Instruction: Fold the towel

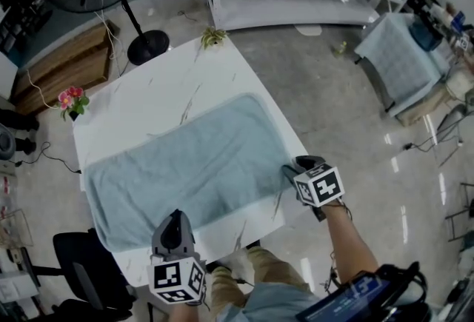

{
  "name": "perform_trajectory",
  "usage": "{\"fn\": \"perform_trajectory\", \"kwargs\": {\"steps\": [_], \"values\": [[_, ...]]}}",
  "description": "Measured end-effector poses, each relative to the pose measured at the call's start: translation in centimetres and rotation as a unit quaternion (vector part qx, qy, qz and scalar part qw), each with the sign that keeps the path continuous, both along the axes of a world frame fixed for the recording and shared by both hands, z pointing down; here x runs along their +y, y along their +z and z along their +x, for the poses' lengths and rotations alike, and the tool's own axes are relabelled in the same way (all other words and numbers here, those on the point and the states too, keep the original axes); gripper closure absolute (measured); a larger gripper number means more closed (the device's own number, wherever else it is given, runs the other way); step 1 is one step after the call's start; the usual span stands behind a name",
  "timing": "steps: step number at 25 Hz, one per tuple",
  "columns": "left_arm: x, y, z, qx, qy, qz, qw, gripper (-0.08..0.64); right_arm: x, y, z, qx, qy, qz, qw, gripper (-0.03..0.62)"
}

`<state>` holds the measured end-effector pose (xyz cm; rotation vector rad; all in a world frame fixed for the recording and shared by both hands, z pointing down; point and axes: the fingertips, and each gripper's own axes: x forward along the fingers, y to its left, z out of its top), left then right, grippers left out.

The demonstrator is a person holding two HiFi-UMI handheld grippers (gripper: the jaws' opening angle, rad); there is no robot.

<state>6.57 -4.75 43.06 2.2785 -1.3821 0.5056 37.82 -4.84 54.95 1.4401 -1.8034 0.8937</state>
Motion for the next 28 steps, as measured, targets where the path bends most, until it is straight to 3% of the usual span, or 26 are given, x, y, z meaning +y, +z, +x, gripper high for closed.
{"fn": "perform_trajectory", "kwargs": {"steps": [4, 8, 11, 18, 28], "values": [[0.6, -0.1, -1.8, 0.008, -0.006, 0.002, 0.9999, 0.545, -0.1, 0.3, -1.5, -0.041, 0.034, -0.002, 0.999, 0.555], [1.6, -0.6, -3.7, 0.018, -0.017, 0.008, 0.9997, 0.545, -0.6, -1.7, -1.4, -0.138, 0.119, 0.043, 0.982, 0.558], [2.2, -1.1, -5.2, 0.026, -0.027, 0.014, 0.9992, 0.545, -1.2, -4.9, -1.7, -0.141, 0.13, 0.094, 0.977, 0.558], [4.3, -3.0, -9.5, 0.043, -0.057, 0.03, 0.997, 0.545, -4.5, -12.0, -8.7, -0.097, 0.038, 0.16, 0.982, 0.56], [7.3, -4.4, -19.2, 0.056, -0.133, 0.046, 0.9884, 0.545, -8.6, -14.9, -24.0, -0.061, -0.109, 0.18, 0.976, 0.56]]}}
